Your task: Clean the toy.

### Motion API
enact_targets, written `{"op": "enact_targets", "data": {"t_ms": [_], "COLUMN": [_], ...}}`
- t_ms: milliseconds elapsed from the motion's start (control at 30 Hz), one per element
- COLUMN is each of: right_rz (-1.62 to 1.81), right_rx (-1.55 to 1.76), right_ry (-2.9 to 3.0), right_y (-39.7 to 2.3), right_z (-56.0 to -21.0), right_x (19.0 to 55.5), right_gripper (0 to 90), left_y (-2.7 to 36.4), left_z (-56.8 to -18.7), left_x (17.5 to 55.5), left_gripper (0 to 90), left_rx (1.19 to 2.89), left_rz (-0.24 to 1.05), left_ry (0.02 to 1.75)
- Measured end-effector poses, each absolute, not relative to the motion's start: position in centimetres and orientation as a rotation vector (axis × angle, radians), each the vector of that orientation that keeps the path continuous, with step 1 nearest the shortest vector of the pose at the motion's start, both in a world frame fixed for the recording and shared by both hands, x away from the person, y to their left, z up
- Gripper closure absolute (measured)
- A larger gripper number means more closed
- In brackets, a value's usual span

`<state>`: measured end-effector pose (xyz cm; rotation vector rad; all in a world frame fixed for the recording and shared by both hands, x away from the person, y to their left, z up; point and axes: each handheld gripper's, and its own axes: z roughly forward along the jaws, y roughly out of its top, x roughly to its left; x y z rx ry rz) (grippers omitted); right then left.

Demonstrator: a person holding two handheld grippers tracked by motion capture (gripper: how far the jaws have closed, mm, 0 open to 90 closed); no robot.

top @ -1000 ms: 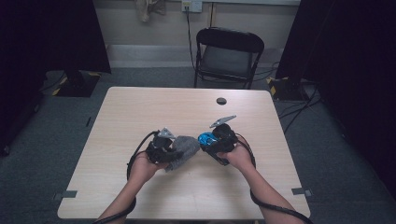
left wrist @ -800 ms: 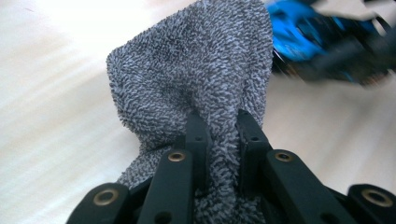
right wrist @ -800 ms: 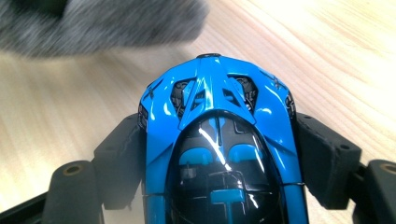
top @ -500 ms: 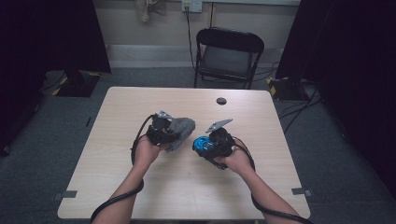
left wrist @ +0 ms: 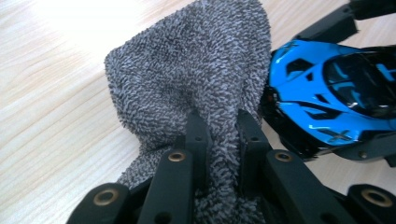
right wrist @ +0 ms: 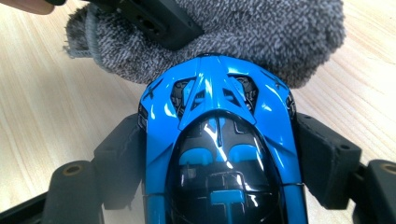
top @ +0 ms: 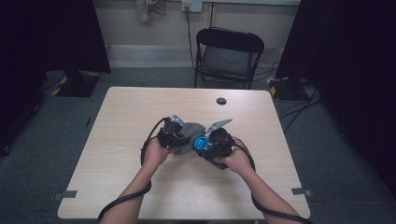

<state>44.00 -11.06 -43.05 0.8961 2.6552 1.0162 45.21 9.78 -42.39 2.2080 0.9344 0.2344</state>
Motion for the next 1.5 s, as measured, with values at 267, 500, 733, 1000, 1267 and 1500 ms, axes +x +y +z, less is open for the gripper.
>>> {"op": "enact_targets", "data": {"t_ms": [267,500,733,1000,1267,1500], "right_rz": [1.001,0.995,0.983,0.975,0.994,1.018], "right_rx": [0.911,0.941,0.971,0.992,1.007,0.960], "right_ry": [2.651,2.641,2.626,2.617,2.619,2.635], "right_y": [-11.1,-11.6,-11.8,-11.7,-12.2,-11.2], "right_z": [-43.2,-43.5,-43.6,-44.0,-44.1,-43.9], "right_x": [44.3,44.8,45.2,45.6,45.6,45.0], "right_gripper": [24.7,24.7,24.7,24.7,24.7,24.6], "left_y": [9.7,9.8,9.7,10.0,13.0,13.9], "left_z": [-42.0,-42.0,-42.1,-42.5,-41.7,-40.2], "left_x": [44.5,43.7,42.4,41.4,41.6,43.8], "left_gripper": [78.7,78.7,78.7,78.6,78.3,77.9], "left_rx": [2.226,2.234,2.248,2.255,2.205,2.132], "left_rz": [0.209,0.185,0.164,0.115,0.113,0.164], "left_ry": [0.897,0.874,0.845,0.818,0.880,0.957]}}
